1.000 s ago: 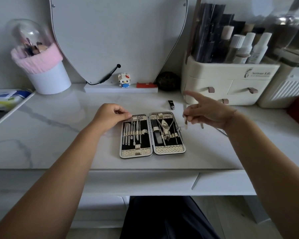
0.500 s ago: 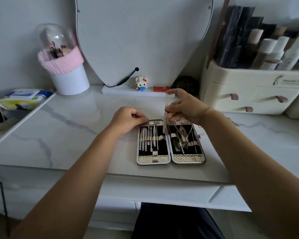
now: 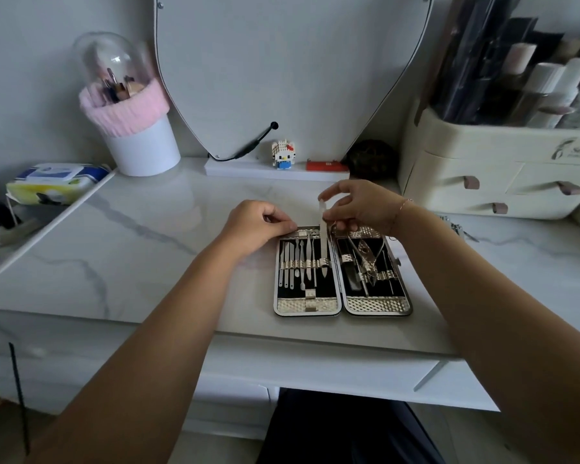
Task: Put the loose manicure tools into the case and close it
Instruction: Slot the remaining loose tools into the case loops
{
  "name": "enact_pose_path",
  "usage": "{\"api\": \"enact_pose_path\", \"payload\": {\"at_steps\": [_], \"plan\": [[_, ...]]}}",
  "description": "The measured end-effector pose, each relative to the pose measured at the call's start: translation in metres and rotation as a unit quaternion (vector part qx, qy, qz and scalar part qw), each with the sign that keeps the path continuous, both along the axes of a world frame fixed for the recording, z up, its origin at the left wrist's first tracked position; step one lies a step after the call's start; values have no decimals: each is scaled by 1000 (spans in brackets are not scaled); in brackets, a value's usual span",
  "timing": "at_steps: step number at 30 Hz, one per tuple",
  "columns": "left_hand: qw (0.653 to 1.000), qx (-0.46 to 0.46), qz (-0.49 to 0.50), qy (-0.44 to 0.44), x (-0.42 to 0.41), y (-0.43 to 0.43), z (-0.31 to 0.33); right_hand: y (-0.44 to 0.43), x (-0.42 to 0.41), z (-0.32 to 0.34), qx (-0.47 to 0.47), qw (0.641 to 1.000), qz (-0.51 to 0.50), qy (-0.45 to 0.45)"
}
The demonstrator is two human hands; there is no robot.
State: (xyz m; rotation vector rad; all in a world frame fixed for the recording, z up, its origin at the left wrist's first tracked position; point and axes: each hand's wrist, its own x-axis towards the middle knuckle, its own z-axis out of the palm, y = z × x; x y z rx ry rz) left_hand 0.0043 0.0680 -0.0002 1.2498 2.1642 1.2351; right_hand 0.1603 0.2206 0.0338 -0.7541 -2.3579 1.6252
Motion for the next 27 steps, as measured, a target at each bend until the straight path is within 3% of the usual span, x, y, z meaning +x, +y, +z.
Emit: {"api": "enact_pose_path", "payload": {"at_steps": [11,20,25,27], "plan": [[1000,-1,2,-1,-1,0,0,-3,7,8,110,990,64,-66],[1000,-11,-3,9,-2,1,-1,-3,11,19,102,986,88,-102],[1000,-9,-1,12,-1,1,-1,-8,4,9,279,954,49,-101],[1000,-6,1,7,-1,1,-1,-10,2,5,279,956,31,-87]]}}
